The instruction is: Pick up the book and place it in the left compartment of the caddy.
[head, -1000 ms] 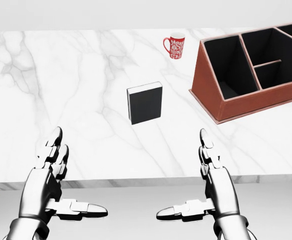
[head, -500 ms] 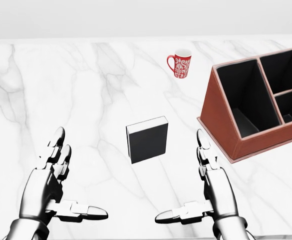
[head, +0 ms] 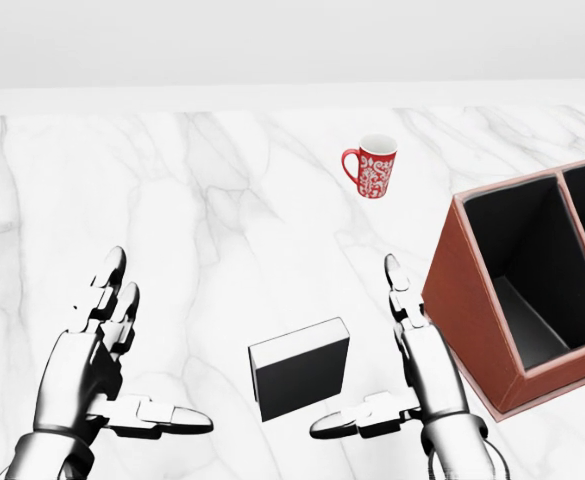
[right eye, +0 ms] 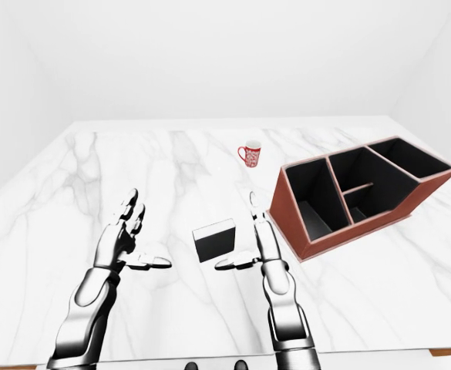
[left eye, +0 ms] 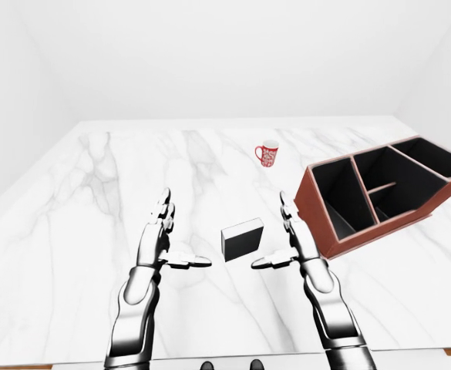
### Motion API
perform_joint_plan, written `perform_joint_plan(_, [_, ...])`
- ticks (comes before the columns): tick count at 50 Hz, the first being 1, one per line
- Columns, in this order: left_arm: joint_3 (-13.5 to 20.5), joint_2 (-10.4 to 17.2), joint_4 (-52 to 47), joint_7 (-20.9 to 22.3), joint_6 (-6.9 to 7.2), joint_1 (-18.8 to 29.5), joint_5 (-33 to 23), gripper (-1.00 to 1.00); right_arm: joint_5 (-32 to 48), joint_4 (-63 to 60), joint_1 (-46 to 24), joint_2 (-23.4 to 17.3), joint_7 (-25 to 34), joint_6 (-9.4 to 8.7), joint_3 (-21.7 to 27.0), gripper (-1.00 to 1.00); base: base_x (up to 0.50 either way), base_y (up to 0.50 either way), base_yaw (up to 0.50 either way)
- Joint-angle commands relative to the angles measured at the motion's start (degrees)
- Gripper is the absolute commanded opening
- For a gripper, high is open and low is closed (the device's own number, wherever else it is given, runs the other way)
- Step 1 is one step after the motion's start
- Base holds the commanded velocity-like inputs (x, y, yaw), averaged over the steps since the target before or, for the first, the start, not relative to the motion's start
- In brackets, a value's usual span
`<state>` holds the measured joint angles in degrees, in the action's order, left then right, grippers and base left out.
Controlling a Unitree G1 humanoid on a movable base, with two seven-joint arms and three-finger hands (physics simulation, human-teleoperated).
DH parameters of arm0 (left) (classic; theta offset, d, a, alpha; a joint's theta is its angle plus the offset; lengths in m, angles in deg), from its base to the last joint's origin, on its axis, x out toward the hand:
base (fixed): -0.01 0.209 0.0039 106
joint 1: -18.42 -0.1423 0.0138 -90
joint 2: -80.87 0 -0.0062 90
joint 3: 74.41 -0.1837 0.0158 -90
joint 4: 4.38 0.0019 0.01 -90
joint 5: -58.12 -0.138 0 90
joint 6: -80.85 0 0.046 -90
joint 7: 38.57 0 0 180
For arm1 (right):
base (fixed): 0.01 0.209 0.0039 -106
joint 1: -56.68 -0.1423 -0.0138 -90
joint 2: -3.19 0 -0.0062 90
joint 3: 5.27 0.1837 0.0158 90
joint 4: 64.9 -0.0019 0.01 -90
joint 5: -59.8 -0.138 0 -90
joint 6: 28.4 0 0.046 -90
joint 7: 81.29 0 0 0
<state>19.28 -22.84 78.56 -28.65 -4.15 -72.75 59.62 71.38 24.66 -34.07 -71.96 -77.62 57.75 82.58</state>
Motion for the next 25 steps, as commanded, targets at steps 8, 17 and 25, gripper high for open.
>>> perform_joint_plan(8, [2.93, 0.66, -5.90, 1.38, 0.00, -1.65, 2.74, 1.00, 16.64, 5.67, -16.68, -1.95, 10.57, -1.16, -2.52, 0.98, 0.00, 0.00, 0.00])
perform_joint_plan(17, [3.76, 0.97, -5.56, 2.00, 0.00, -0.98, 3.87, 1.00, 30.25, 21.86, -28.54, 0.27, 18.89, -1.16, -5.16, 0.99, 0.00, 0.00, 0.00])
perform_joint_plan(25, [3.71, 0.98, -5.78, 2.39, 0.00, -1.22, 3.85, 1.00, 44.17, 27.26, -32.12, 2.13, 22.25, -1.16, -7.29, 0.99, 0.00, 0.00, 0.00])
